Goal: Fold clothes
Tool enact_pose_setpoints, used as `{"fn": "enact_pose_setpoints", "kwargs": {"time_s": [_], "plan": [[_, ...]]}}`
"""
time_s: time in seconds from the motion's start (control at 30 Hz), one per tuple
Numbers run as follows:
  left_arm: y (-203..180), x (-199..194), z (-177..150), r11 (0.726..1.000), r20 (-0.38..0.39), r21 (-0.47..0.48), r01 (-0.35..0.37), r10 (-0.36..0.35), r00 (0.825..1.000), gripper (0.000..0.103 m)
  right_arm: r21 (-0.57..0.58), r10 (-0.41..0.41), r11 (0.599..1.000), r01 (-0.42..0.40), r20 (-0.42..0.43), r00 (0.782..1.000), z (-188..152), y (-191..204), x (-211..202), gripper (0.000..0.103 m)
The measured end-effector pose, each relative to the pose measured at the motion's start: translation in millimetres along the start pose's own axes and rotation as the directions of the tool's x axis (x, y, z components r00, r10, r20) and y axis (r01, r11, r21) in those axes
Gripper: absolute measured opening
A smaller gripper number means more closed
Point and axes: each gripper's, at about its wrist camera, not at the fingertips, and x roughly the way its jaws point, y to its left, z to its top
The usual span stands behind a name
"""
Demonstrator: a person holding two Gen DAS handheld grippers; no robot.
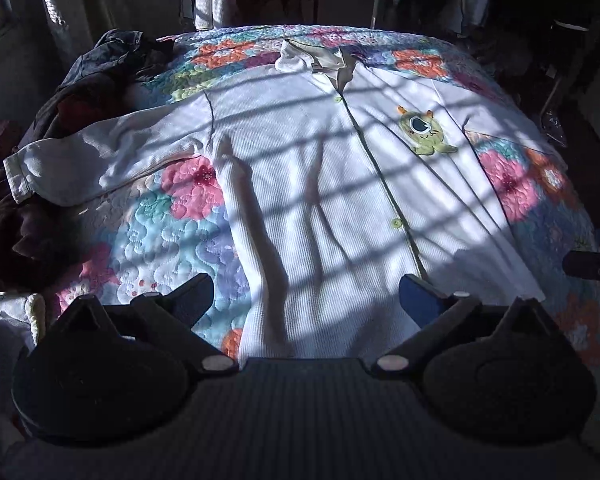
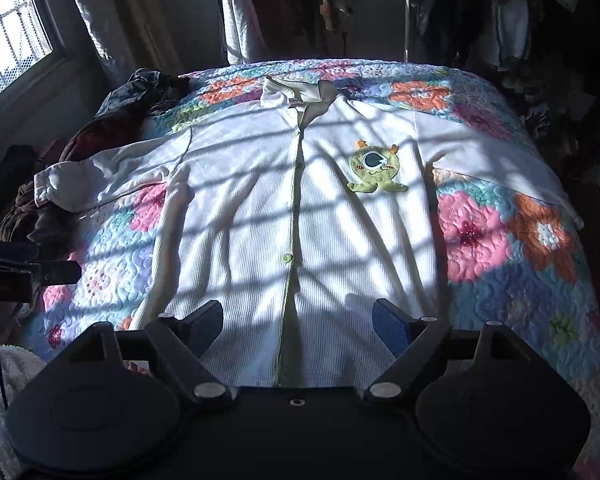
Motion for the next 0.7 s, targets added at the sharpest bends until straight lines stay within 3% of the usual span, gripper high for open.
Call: {"fn": "enact_pose_setpoints", "kwargs": {"time_s": [0.13, 0.27, 0.7], "plan": [[-28, 11, -29, 0.999, -0.01, 0.03, -0.032, 0.032, 0.999, 0.1, -0.008, -0.053, 0.999, 0.053, -0.002, 0.999, -20, 8, 7, 0.085], [-44, 11, -46, 0.999, -0.024, 0.05, -0.016, 0.017, 1.0, 0.1, -0.01, -0.066, 0.998, 0.066, -0.01, 0.998, -34, 13, 9, 0.085], [-70, 1, -59, 0.986, 0.018, 0.153, -0.068, 0.066, 0.998, 0.1, -0.021, -0.085, 0.996, 0.085, 0.008, 0.996, -46, 18, 1, 0.085]]}}
